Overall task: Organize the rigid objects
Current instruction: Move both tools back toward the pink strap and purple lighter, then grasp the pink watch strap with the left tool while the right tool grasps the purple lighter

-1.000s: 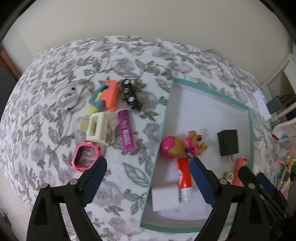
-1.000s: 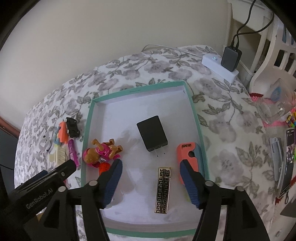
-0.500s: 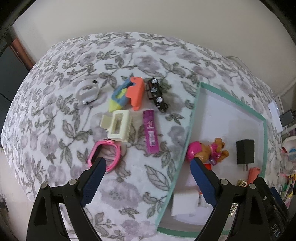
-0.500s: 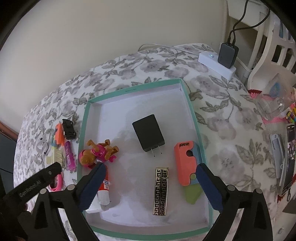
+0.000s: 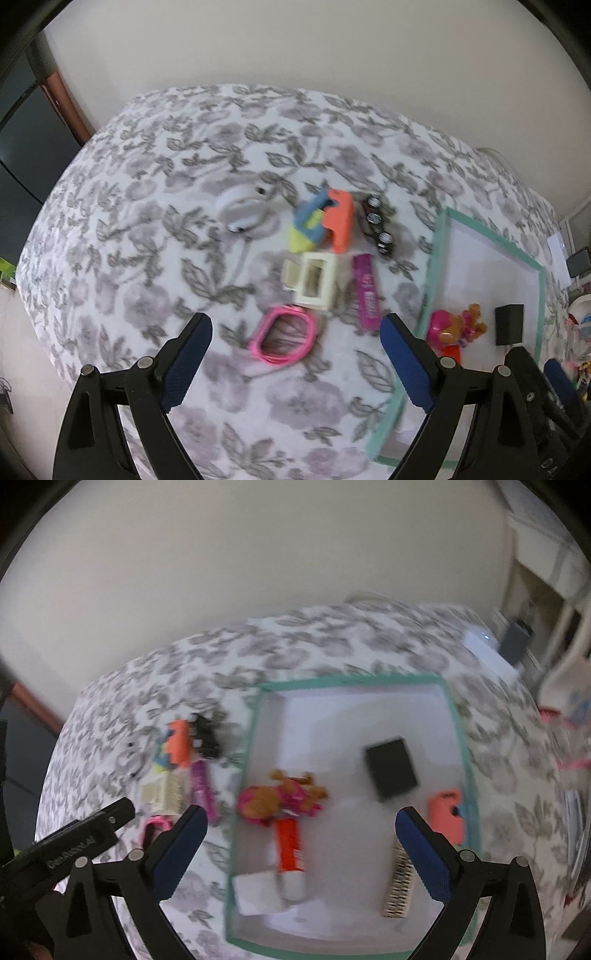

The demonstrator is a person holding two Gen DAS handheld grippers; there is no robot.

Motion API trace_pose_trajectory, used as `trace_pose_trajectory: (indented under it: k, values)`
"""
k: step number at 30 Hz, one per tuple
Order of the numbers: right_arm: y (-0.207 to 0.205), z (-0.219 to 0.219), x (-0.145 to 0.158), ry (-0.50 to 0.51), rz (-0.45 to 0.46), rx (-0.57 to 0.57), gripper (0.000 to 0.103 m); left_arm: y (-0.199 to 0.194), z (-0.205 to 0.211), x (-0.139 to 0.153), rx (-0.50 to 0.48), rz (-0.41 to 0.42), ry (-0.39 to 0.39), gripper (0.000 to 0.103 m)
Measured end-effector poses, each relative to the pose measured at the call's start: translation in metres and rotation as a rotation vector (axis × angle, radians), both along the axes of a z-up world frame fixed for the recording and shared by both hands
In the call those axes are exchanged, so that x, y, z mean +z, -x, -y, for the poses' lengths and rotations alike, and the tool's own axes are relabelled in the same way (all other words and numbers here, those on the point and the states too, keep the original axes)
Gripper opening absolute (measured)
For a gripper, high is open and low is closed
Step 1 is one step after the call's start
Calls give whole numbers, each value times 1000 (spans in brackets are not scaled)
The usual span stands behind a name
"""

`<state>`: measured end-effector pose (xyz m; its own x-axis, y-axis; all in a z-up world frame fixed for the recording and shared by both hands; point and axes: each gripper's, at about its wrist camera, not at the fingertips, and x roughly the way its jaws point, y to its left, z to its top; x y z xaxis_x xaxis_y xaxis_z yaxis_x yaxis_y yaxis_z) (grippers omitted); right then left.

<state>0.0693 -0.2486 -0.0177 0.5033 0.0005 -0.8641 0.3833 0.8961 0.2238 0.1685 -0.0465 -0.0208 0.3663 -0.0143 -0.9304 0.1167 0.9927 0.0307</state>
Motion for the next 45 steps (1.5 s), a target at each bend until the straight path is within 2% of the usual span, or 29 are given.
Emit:
trace_pose_trajectory:
  k: [3,8,15,19,21,28,30,32,33,34,38,45]
  values:
    - [-10,-19,3,-11,18,44,103,-3,-22,-5,17,16,-18,92]
    - [-26,-49,-3,-1,6,113,103,-10,-65,-35,100,-43,-18,92]
    - [-48,-73,-25,-17,-35,174,101,-13,-79,-61,109,-92,17,92]
    - [-58,-79,-38,-3,-65,187,83,-12,-73,-69,78,-117,49,92]
    - [-63,-81,-44,-6,-80,194,78,-12,-71,-71,67,-121,52,92]
    - [-74,-86,-64,-9,-125,216,48,-13,-60,-79,23,-135,47,90]
    - [-77,-86,-70,-9,-138,220,48,-13,-56,-83,10,-142,44,90]
    - [-81,-87,-76,-15,-147,225,42,-14,-54,-87,2,-147,48,88]
    - [-83,-87,-80,-16,-154,226,42,-16,-52,-89,-2,-152,50,85]
    - [-84,-87,-82,-16,-159,226,42,-16,-50,-92,-6,-159,53,75]
    - [-92,-89,-93,-15,-173,235,37,-19,-44,-104,-19,-176,42,69]
    - [-105,-100,-104,32,-181,251,35,-25,-33,-110,-65,-151,10,67]
